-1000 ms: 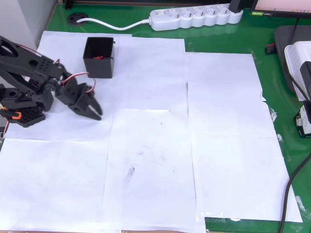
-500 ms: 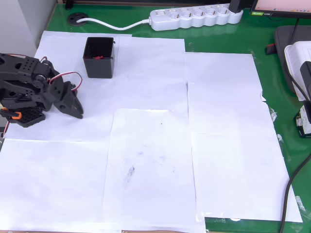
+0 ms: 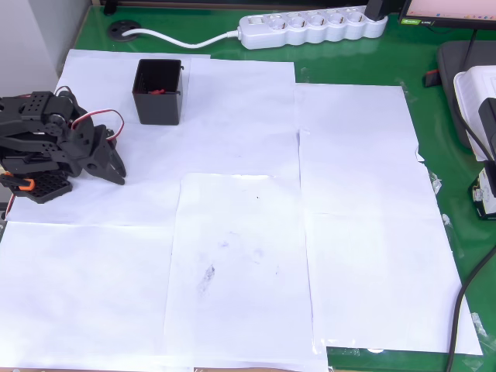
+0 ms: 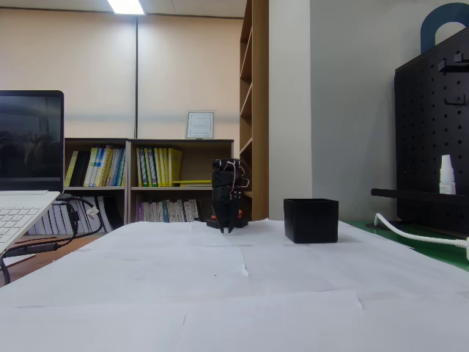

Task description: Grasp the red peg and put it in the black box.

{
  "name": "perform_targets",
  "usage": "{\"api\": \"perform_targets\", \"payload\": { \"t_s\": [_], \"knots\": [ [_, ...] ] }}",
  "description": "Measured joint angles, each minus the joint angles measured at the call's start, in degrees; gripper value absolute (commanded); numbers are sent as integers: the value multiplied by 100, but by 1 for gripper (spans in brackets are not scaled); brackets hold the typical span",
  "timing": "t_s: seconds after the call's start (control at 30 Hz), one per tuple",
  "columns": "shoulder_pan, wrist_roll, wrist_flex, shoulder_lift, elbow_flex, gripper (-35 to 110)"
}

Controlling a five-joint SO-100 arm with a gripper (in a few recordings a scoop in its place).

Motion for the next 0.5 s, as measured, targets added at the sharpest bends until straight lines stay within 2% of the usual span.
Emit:
{"api": "perform_targets", "payload": {
  "t_s": [0.17,0.5],
  "knots": [
    [-422,9,26,-62,-9,0],
    [-396,9,26,-62,-9,0]
  ]
}}
